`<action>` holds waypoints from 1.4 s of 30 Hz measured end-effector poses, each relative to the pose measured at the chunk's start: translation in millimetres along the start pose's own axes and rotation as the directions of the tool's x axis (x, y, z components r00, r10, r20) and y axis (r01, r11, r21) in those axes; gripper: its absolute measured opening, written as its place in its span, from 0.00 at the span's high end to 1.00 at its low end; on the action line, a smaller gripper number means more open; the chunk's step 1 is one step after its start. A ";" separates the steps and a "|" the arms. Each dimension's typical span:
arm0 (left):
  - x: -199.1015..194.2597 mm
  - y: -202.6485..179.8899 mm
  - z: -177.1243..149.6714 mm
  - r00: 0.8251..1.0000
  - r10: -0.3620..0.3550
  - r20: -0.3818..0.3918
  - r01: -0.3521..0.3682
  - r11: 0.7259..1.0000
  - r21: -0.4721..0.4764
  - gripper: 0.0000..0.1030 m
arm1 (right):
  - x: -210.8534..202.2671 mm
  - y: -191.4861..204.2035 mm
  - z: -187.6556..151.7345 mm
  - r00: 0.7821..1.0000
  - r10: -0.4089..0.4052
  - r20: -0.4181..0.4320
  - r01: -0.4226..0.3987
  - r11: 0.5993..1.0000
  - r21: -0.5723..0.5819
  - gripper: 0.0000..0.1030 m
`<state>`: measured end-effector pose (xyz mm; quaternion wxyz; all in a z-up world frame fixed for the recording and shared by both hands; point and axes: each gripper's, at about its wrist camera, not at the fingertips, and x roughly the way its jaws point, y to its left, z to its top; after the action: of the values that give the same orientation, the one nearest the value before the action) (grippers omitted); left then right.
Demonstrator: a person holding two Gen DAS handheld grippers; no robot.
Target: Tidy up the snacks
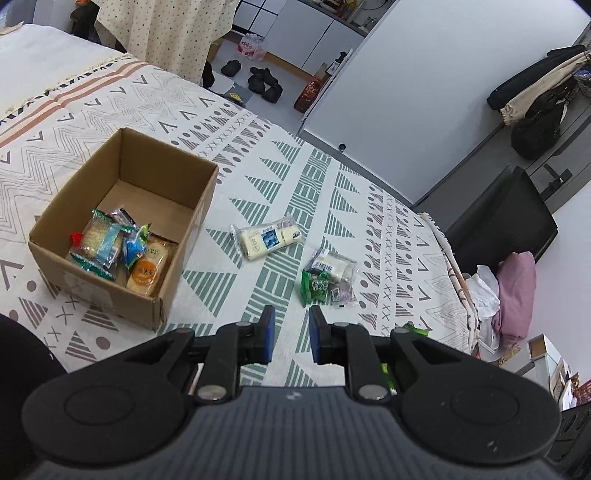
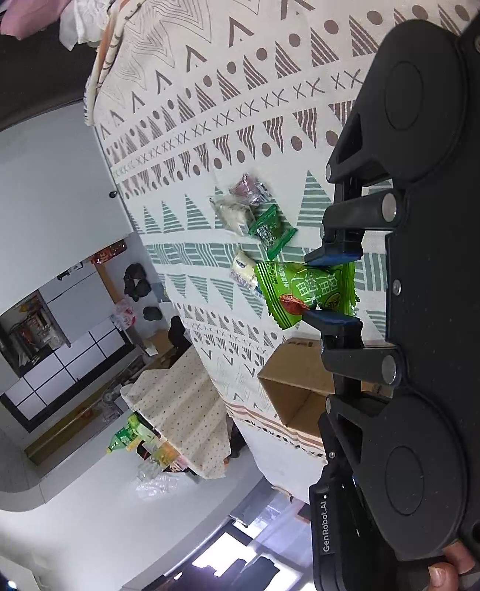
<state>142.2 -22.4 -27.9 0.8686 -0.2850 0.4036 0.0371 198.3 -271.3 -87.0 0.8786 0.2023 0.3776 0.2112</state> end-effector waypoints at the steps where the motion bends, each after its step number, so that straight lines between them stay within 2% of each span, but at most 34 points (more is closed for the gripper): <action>1: -0.6 2.0 -0.1 1.000 -0.003 -0.003 0.003 1.000 -0.005 0.82 | -0.5 1.4 -0.8 1.000 -0.003 0.000 0.003 1.000 -0.003 0.75; 7: 2.0 15.1 -8.8 0.998 0.048 -0.048 -0.049 0.999 -0.021 0.81 | -6.8 2.6 -5.3 1.000 -0.007 0.009 0.006 1.000 0.017 0.75; 8: 3.7 17.2 -10.5 0.996 0.059 -0.060 -0.060 0.998 -0.023 0.78 | -7.6 2.5 -6.4 1.000 -0.009 0.009 0.009 1.000 0.020 0.75; 13: 16.3 25.5 -20.2 0.990 0.072 -0.124 -0.076 0.997 -0.027 0.77 | -11.6 2.1 -13.3 1.000 -0.019 0.007 0.018 0.999 0.027 0.75; 15: 21.5 26.3 -24.3 0.987 0.086 -0.138 -0.089 0.996 -0.016 0.74 | -13.4 1.2 -15.6 1.000 -0.023 0.009 0.023 0.999 0.027 0.75; 19: 33.3 22.2 -32.2 0.975 0.142 -0.168 -0.136 0.990 0.049 0.61 | -15.2 -5.0 -19.5 1.000 -0.028 0.009 0.027 0.999 0.047 0.75; 25: 57.5 17.9 -48.2 0.952 0.205 -0.228 -0.176 0.974 0.140 0.57 | -13.6 -17.9 -27.4 0.999 -0.033 0.009 0.032 0.996 0.088 0.75; 30: 80.8 22.2 -62.2 0.925 0.263 -0.274 -0.224 0.960 0.167 0.57 | -9.7 -25.5 -32.8 0.999 -0.050 -0.007 0.051 0.995 0.086 0.75; 37: 102.7 18.4 -76.2 0.899 0.326 -0.294 -0.263 0.936 0.232 0.57 | -6.2 -42.9 -34.5 0.998 -0.063 -0.014 0.064 0.991 0.120 0.75; 42: 119.2 18.8 -86.2 0.874 0.371 -0.315 -0.291 0.917 0.274 0.57 | -0.8 -54.9 -34.9 0.997 -0.068 -0.024 0.071 0.988 0.138 0.75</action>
<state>158.1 -71.8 -166.9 0.7861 -0.1164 0.6005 0.0886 183.6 -310.3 -136.8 0.8656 0.2474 0.4066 0.1557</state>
